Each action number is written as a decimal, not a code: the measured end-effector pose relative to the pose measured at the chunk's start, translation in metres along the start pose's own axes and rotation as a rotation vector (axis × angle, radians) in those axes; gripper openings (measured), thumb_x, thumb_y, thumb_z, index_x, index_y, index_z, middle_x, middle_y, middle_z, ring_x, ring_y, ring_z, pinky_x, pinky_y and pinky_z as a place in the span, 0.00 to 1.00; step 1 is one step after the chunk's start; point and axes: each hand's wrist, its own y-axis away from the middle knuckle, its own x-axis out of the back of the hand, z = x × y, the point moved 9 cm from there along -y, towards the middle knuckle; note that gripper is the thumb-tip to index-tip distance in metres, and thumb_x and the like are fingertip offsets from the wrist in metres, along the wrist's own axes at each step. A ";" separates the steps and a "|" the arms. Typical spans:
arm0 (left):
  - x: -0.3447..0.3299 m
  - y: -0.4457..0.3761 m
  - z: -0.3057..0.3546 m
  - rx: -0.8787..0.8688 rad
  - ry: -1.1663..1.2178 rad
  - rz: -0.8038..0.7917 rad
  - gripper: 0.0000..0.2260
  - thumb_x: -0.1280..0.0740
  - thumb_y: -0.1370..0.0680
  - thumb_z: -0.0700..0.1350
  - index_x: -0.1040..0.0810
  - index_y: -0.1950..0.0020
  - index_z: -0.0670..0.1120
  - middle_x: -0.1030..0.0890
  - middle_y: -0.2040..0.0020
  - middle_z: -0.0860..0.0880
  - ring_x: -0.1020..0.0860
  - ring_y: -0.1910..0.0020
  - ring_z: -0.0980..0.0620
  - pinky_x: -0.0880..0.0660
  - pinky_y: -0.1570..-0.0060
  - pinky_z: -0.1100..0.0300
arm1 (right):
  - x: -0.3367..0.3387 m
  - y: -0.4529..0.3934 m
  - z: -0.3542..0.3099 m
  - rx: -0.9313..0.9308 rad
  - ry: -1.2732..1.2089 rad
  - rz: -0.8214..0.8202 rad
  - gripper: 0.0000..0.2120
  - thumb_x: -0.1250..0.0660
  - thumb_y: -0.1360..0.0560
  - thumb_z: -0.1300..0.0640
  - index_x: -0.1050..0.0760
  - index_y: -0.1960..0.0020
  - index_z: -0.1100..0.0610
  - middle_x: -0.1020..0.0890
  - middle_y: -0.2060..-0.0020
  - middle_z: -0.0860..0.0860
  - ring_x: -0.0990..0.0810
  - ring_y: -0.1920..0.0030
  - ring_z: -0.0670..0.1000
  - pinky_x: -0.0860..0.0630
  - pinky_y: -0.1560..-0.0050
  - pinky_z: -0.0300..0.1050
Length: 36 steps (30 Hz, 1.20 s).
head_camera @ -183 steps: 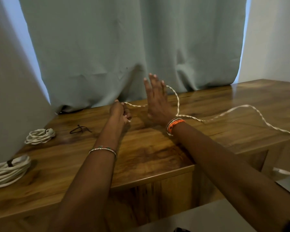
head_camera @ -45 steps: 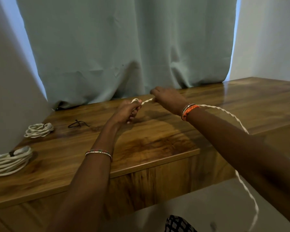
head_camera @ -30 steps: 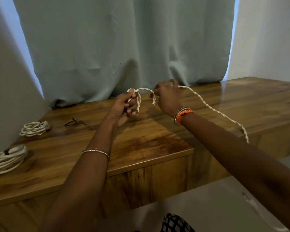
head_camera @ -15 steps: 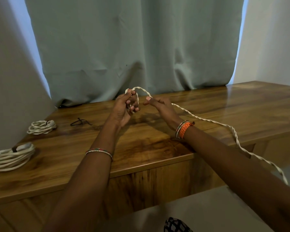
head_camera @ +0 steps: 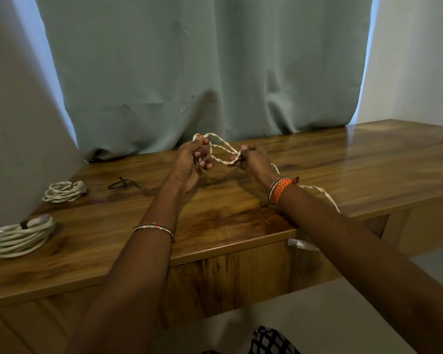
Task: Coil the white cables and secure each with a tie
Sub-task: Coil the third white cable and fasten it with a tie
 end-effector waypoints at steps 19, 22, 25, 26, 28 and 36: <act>0.051 0.001 -0.001 -0.054 -0.115 0.469 0.12 0.46 0.18 0.41 0.31 0.61 0.46 0.35 0.82 0.56 0.39 0.85 0.60 0.37 0.81 0.69 | 0.014 0.012 -0.049 0.379 0.638 -0.057 0.18 0.35 0.24 0.46 0.19 0.60 0.60 0.32 0.79 0.43 0.34 0.78 0.42 0.39 0.75 0.37; 0.060 0.002 -0.003 -0.033 -0.134 0.541 0.12 0.45 0.18 0.42 0.30 0.61 0.46 0.33 0.76 0.53 0.39 0.84 0.60 0.38 0.81 0.68 | 0.000 0.031 -0.056 0.406 0.677 -0.185 0.19 0.36 0.23 0.48 0.18 0.62 0.60 0.29 0.82 0.42 0.30 0.79 0.41 0.37 0.76 0.31; 0.064 0.003 -0.004 -0.011 -0.148 0.586 0.11 0.45 0.19 0.42 0.31 0.61 0.46 0.35 0.71 0.50 0.39 0.85 0.60 0.38 0.81 0.69 | -0.001 0.032 -0.061 0.456 0.749 -0.110 0.17 0.36 0.23 0.53 0.19 0.67 0.59 0.21 0.72 0.47 0.25 0.71 0.43 0.32 0.68 0.35; 0.064 0.002 -0.004 -0.008 -0.153 0.593 0.12 0.45 0.19 0.42 0.31 0.61 0.46 0.35 0.71 0.50 0.39 0.85 0.60 0.38 0.82 0.69 | 0.003 0.026 -0.058 0.399 0.775 -0.074 0.17 0.36 0.23 0.55 0.21 0.69 0.58 0.21 0.73 0.50 0.25 0.71 0.43 0.32 0.66 0.36; 0.061 0.003 -0.006 -0.013 -0.152 0.591 0.13 0.45 0.19 0.42 0.30 0.62 0.46 0.34 0.72 0.50 0.39 0.85 0.60 0.38 0.81 0.68 | 0.009 0.011 -0.037 0.143 0.746 -0.086 0.15 0.38 0.24 0.59 0.25 0.69 0.58 0.23 0.78 0.47 0.25 0.71 0.46 0.30 0.67 0.39; -0.004 0.014 -0.019 0.407 0.366 -0.124 0.07 0.37 0.26 0.38 0.30 0.64 0.44 0.40 0.81 0.55 0.46 0.82 0.59 0.42 0.83 0.67 | 0.011 0.005 -0.022 0.091 1.094 -0.086 0.14 0.43 0.20 0.58 0.23 0.46 0.66 0.21 0.48 0.64 0.21 0.47 0.61 0.25 0.48 0.46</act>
